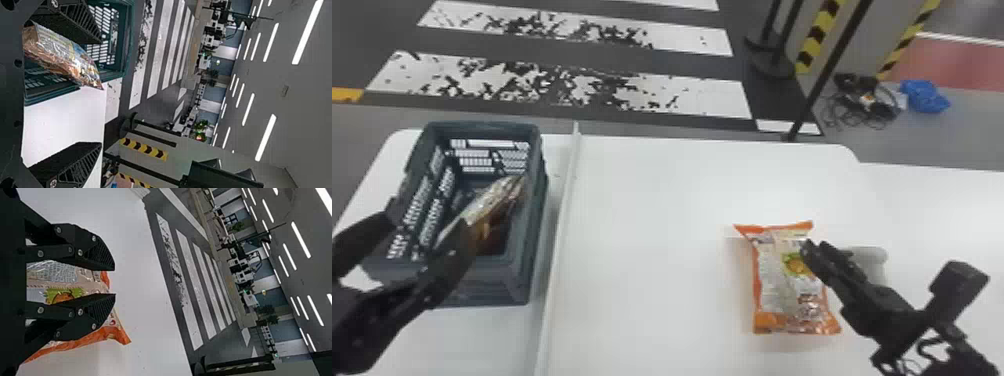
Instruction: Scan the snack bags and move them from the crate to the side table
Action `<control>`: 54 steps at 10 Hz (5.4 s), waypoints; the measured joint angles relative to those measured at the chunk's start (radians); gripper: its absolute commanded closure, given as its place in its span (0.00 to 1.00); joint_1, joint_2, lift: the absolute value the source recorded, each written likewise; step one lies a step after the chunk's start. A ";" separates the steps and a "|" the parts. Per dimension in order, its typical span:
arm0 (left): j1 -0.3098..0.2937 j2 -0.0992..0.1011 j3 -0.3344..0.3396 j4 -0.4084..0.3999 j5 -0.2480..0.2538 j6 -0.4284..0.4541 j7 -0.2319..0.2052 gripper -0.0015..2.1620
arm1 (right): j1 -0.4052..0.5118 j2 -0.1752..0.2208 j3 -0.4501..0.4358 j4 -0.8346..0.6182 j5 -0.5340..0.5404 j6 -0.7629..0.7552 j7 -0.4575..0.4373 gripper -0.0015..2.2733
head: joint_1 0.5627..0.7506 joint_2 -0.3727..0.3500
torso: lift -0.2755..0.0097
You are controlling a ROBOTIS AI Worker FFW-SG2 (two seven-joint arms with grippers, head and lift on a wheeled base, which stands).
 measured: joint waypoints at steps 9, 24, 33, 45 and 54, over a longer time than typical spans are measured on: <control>-0.007 0.013 -0.056 -0.004 -0.088 -0.043 0.008 0.03 | 0.009 -0.172 -0.137 0.181 0.071 0.018 0.083 0.04 | 0.70 0.03 | 0.66; 0.029 0.017 -0.084 -0.050 -0.140 -0.019 0.011 0.03 | -0.116 -0.237 -0.039 0.491 0.114 -0.181 0.114 0.99 | 0.70 0.03 | 0.66; 0.020 0.027 -0.100 -0.049 -0.138 -0.005 0.021 0.03 | 0.098 -0.047 -0.117 0.048 0.050 -0.186 0.007 0.99 | 0.70 0.03 | 0.66; 0.028 0.030 -0.100 -0.059 -0.142 -0.006 0.017 0.03 | 0.102 -0.039 0.038 0.054 0.128 -0.166 -0.009 0.99 | 0.70 0.14 | 0.66; 0.031 0.029 -0.100 -0.063 -0.150 -0.006 0.019 0.03 | 0.071 -0.065 -0.017 0.065 0.082 -0.124 -0.011 0.99 | 0.70 0.09 | 0.66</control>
